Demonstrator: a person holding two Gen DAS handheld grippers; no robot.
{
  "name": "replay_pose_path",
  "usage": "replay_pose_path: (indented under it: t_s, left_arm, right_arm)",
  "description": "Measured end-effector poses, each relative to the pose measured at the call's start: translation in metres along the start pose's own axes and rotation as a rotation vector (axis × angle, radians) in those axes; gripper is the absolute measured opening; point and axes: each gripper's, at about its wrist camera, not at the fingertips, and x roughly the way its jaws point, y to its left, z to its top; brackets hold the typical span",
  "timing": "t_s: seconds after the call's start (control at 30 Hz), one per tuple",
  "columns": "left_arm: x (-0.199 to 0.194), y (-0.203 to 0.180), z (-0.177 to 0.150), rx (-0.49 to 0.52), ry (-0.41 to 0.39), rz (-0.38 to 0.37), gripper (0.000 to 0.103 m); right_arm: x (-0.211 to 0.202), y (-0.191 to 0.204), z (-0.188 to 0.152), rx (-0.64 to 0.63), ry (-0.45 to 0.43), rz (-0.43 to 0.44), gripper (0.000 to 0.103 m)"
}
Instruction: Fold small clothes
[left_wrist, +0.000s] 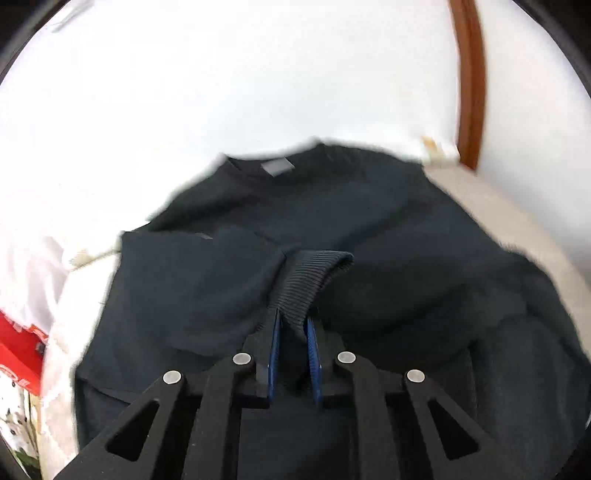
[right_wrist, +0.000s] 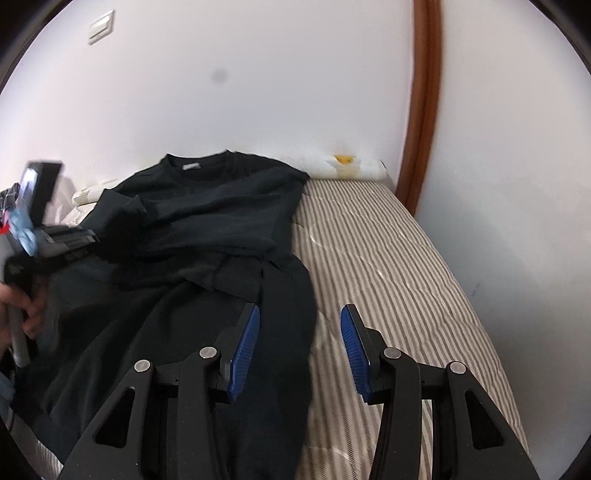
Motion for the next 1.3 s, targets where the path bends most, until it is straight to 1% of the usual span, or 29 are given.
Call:
replay_pose_path:
  t_s: [0.07,0.13,0.23,0.27,0.33,0.4,0.47,0.63,0.67,0.73,0.77,0.8,0.83,0.87,0.9,0.97,1.0,1.07,1.17,1.23,1.27,1.3]
  left_arm:
    - [-0.014,0.028,0.006,-0.053,-0.027,0.011,0.013]
    - [-0.027,0.065,0.012,-0.110,-0.057,0.034,0.013]
    - [-0.032,0.115,0.013,-0.176,-0.069,0.072,0.012]
    - [-0.030,0.134,0.011,-0.205,-0.061,0.077,0.010]
    - [-0.024,0.163,0.004,-0.258,-0.039,0.080,0.010]
    - [-0.020,0.190,-0.009,-0.319,-0.017,0.083,0.007]
    - [-0.010,0.217,-0.024,-0.374,0.015,0.085,0.007]
    - [0.003,0.251,-0.056,-0.440,0.067,0.116,0.007]
    - [0.006,0.255,-0.059,-0.453,0.077,0.106,0.007]
    - [0.015,0.259,-0.066,-0.482,0.092,0.059,0.007]
    - [0.018,0.259,-0.067,-0.482,0.101,0.044,0.009]
    - [0.021,0.255,-0.068,-0.463,0.108,0.023,0.015]
    - [0.024,0.252,-0.067,-0.441,0.108,0.008,0.022]
    - [0.024,0.246,-0.066,-0.413,0.108,-0.002,0.044]
    - [0.025,0.239,-0.064,-0.376,0.103,-0.008,0.062]
    - [0.026,0.222,-0.061,-0.288,0.086,-0.007,0.063]
    - [0.029,0.213,-0.060,-0.237,0.087,0.011,0.063]
    - [0.035,0.203,-0.058,-0.181,0.099,0.028,0.063]
    - [0.050,0.193,-0.055,-0.127,0.123,0.093,0.063]
    - [0.055,0.192,-0.053,-0.119,0.116,0.107,0.063]
    - [0.057,0.192,-0.052,-0.122,0.114,0.109,0.061]
    - [0.058,0.192,-0.050,-0.130,0.110,0.103,0.050]
  right_arm:
    - [-0.001,0.011,0.010,-0.017,-0.015,0.012,0.045]
    - [0.003,0.022,0.021,-0.023,-0.020,0.033,0.046]
    - [0.010,0.039,0.035,-0.047,-0.028,0.031,0.046]
    - [0.014,0.045,0.040,-0.057,-0.028,0.030,0.046]
    - [0.023,0.056,0.048,-0.067,-0.018,0.027,0.046]
    - [0.030,0.063,0.052,-0.072,-0.009,0.028,0.045]
    - [0.038,0.069,0.056,-0.078,0.003,0.029,0.045]
    - [0.066,0.080,0.060,-0.106,0.037,0.004,0.047]
    - [0.072,0.082,0.059,-0.116,0.047,0.002,0.050]
    - [0.085,0.087,0.057,-0.135,0.071,0.004,0.053]
    - [0.090,0.089,0.056,-0.147,0.080,0.010,0.053]
    - [0.096,0.092,0.054,-0.162,0.089,0.015,0.054]
    - [0.101,0.095,0.053,-0.174,0.096,0.015,0.054]
    - [0.106,0.098,0.051,-0.186,0.103,0.017,0.056]
    - [0.112,0.101,0.049,-0.197,0.111,0.027,0.057]
    - [0.120,0.105,0.045,-0.217,0.123,0.034,0.063]
    - [0.124,0.106,0.044,-0.226,0.128,0.028,0.063]
    - [0.133,0.108,0.041,-0.243,0.143,0.018,0.064]
    - [0.143,0.111,0.038,-0.279,0.149,0.001,0.064]
    - [0.145,0.113,0.038,-0.295,0.136,-0.009,0.064]
    - [0.146,0.115,0.038,-0.303,0.127,-0.013,0.062]
    - [0.146,0.115,0.038,-0.314,0.116,-0.018,0.058]
